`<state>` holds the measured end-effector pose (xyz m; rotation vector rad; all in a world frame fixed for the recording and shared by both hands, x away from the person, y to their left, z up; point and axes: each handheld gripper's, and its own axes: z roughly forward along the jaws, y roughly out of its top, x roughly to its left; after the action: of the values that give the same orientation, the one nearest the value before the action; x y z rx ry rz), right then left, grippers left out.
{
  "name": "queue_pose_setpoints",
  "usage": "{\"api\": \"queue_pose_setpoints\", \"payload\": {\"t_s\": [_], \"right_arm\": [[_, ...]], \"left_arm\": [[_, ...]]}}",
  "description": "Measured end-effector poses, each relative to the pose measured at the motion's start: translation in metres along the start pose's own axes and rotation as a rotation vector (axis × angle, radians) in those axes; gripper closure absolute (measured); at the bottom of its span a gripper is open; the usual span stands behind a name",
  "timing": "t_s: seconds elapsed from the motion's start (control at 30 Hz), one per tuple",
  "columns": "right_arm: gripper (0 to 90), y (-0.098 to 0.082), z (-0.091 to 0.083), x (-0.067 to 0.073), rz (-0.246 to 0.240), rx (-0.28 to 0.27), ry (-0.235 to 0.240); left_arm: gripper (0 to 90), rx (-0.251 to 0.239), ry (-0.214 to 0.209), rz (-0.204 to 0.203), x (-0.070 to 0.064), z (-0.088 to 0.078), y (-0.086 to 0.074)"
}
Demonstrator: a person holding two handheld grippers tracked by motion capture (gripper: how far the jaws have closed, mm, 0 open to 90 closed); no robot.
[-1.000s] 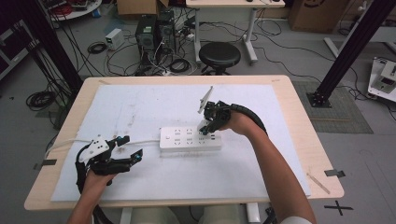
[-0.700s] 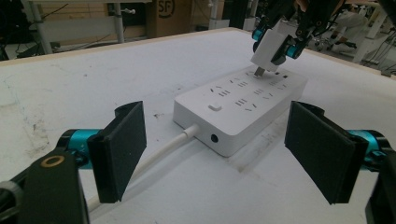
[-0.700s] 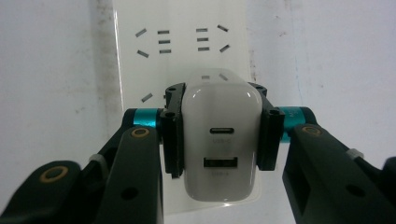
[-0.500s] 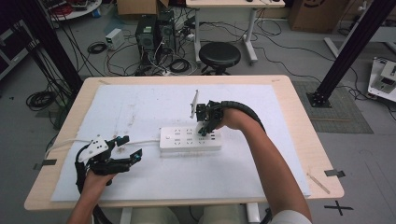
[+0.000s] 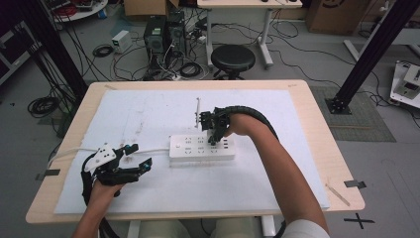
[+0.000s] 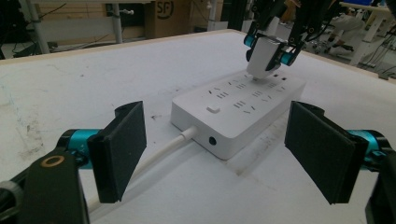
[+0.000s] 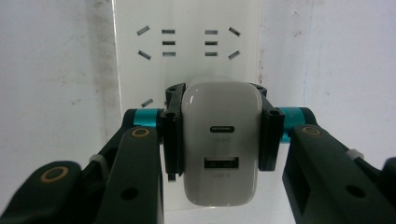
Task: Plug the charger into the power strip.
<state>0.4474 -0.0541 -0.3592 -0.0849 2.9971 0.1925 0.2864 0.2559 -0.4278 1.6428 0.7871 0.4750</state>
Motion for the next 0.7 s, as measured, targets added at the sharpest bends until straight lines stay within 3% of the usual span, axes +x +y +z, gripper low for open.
{"api": "queue_pose_setpoints", "payload": {"t_s": [0.07,0.1,0.37,0.7], "right_arm": [[63.1,0.0011,0.0014,-0.0012,-0.004,0.006,0.005],[63.2,0.0016,0.0068,0.0,-0.004,0.033,0.004],[63.4,-0.0003,0.0072,-0.0053,0.041,0.017,0.039],[63.5,0.0008,0.0086,-0.009,0.052,0.029,0.058]], "left_arm": [[20.8,0.001,0.0,0.002,-0.0001,-0.0003,0.0001],[20.8,-0.003,0.001,0.0,-0.0001,-0.0004,-0.0002],[20.8,-0.003,0.004,-0.008,0.0032,-0.0011,-0.0026],[20.8,-0.016,0.014,-0.021,0.0039,-0.0026,-0.0038]]}}
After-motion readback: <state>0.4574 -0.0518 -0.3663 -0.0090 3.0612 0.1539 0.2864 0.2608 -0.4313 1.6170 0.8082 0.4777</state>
